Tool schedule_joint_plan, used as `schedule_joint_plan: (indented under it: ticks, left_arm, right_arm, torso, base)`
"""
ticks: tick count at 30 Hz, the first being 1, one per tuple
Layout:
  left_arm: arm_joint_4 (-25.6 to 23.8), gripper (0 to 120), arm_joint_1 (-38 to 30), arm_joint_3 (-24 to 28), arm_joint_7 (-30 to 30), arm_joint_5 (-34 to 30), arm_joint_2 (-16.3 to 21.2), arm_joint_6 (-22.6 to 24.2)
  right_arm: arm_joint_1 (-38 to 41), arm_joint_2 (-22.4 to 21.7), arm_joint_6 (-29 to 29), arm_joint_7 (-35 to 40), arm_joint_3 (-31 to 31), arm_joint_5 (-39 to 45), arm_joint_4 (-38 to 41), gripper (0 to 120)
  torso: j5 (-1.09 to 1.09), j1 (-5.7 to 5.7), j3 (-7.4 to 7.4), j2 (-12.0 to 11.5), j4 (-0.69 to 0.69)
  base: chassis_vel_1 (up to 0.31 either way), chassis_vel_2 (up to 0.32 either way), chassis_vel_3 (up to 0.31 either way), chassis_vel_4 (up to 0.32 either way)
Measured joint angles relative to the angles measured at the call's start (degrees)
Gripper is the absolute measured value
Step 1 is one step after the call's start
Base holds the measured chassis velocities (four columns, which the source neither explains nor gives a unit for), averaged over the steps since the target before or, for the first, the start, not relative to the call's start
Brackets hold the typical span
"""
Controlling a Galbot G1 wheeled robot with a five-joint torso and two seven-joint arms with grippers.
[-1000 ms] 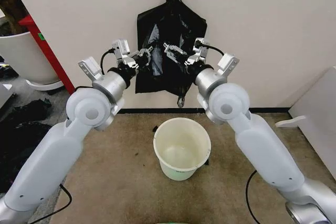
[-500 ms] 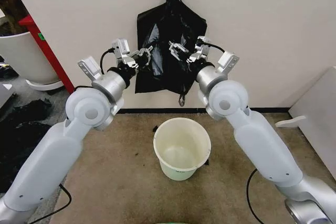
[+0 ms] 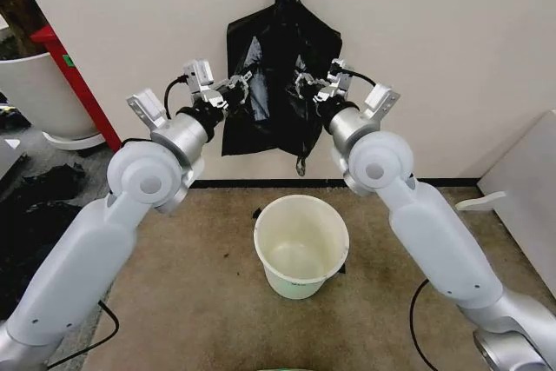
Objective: Place the garbage bag over the trash bin.
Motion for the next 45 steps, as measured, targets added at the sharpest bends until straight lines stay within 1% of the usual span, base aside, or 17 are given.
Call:
schedule_joint_plan:
  ticks: [2,11,19,22,29,30,33,39,41,45]
  left_arm:
    - [0.09,0,-0.02,-0.04,-0.05,-0.08,0.06,-0.1]
    - [0.7,0,-1.44,-0.69,-0.76,-1.42,0.31,-1.01]
    - [0.56,0,-1.89,-3.04,-0.99,-3.49,1.32,-1.45]
    - [-0.25,0,-0.28,-4.44,-1.22,-3.88,2.07,-1.45]
    - [-2.4,0,5.43,-6.43,-1.3,-2.9,2.5,-0.92]
    - [-2.4,0,5.43,-6.43,-1.3,-2.9,2.5,-0.92]
    - [-4.96,0,9.15,-8.55,-1.09,-2.79,3.17,-0.73]
    - [-7.01,0,10.27,-10.3,-0.88,-4.36,4.74,-0.46]
    - [-7.9,0,11.22,-10.96,-0.87,-4.91,5.06,-0.28]
    - [-10.23,0,13.88,-12.29,-0.89,-5.22,5.38,-0.19]
  right_arm:
    - [-0.1,-0.08,0.0,-0.24,0.37,0.28,-0.02,0]
    - [-1.1,-0.95,0.0,-1.64,2.5,2.66,0.37,0]
    - [-1.95,-1.95,-0.57,-2.61,4.95,6.64,2.23,0]
    - [-4.03,-2.72,-0.99,-3.12,5.24,7.4,2.92,0]
    - [-8.28,-3.3,-1.02,-4.04,5.77,6.32,3.75,0]
    - [-8.28,-3.3,-1.02,-4.04,5.77,6.32,3.75,0]
    - [-11.77,-4.65,-1.05,-4.14,7.49,6.52,6.7,0]
    - [-14.13,-7.79,-1.64,-3.75,11.0,9.88,11.49,0]
    - [-15.45,-9.02,-2.69,-3.53,12.64,11.68,13.09,0]
    - [-19.31,-10.33,-2.92,-3.98,15.03,12.01,15.13,0]
  torso:
    - [0.0,0.0,0.0,0.0,0.0]
    - [0.0,0.0,0.0,0.0,0.0]
    - [0.0,0.0,0.0,0.0,0.0]
    - [0.01,0.0,0.0,0.0,-0.01]
    - [-0.01,0.0,0.0,0.0,0.01]
    - [-0.01,0.0,0.0,0.0,0.01]
    - [0.01,0.0,0.0,0.0,0.0]
    - [0.0,0.0,-0.01,0.0,0.0]
    - [0.0,0.0,-0.01,0.0,0.0]
    - [0.01,0.0,0.0,0.0,0.01]
  base:
    - [0.0,0.0,0.0,0.0]
    - [0.0,0.0,0.0,0.0]
    - [0.0,0.0,0.0,0.0]
    - [0.0,0.0,0.0,0.0]
    - [0.0,0.0,0.0,0.0]
    - [0.0,0.0,0.0,0.0]
    - [0.0,0.0,0.0,0.0]
    - [0.0,0.0,0.0,0.0]
    - [0.0,0.0,0.0,0.0]
    - [0.0,0.0,0.0,0.0]
